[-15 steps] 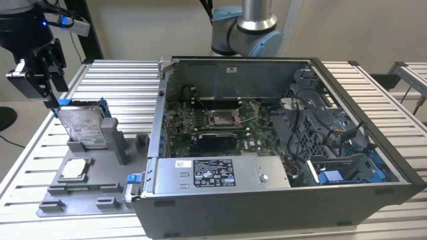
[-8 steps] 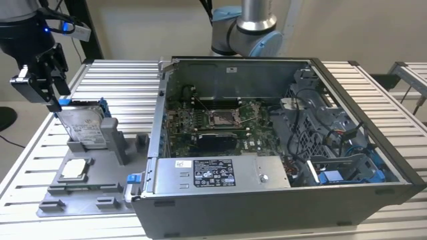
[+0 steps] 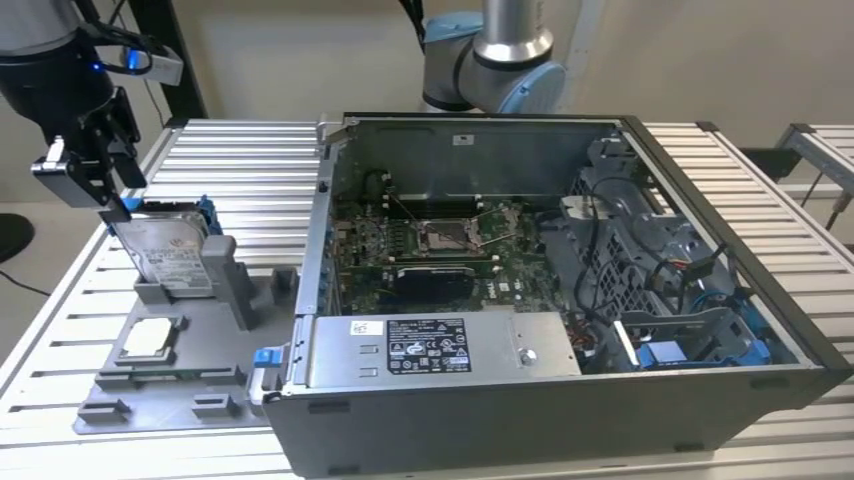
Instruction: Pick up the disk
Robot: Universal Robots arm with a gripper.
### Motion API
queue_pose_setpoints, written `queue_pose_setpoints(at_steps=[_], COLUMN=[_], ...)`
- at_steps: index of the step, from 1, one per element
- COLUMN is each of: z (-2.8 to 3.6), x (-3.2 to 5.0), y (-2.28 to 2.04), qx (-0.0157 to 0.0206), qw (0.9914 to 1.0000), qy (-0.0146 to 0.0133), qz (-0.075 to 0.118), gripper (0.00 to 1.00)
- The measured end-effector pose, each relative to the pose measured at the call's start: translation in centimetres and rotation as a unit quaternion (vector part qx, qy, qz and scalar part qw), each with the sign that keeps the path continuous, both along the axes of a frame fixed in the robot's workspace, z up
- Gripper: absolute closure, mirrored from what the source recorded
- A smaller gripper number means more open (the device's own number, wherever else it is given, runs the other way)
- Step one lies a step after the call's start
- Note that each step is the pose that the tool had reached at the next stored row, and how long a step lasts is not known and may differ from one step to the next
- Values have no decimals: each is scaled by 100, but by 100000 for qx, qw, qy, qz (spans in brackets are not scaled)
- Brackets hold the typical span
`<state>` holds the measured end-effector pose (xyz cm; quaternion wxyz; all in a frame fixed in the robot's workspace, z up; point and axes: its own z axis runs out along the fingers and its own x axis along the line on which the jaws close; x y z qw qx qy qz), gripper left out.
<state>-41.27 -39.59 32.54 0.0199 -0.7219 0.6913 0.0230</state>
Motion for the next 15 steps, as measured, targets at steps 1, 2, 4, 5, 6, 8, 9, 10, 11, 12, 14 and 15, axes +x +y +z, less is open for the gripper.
queue_pose_setpoints(at_steps=[1,2,4,5,6,8,9,10,11,12,14,15], z=[-18,-35,-70,-88,-106,-143,-161,-179,-197,-215,-251,-270], x=[0,0,0,0,0,0,0,-1,-2,-3,-5,-5], y=[0,0,0,0,0,0,0,0,0,0,0,1], qx=[1,-50,-94,-97,-98,-94,-97,-68,-3,55,166,194], qw=[100000,100000,100000,100000,100000,100000,100000,100000,100000,100000,100000,100000], qy=[2,1,5,4,6,-4,3,1,-33,-66,-123,-132], qz=[4,9,9,8,8,8,7,6,2,3,2,0], gripper=[0,0,0,0,0,0,0,0,0,0,0,0])
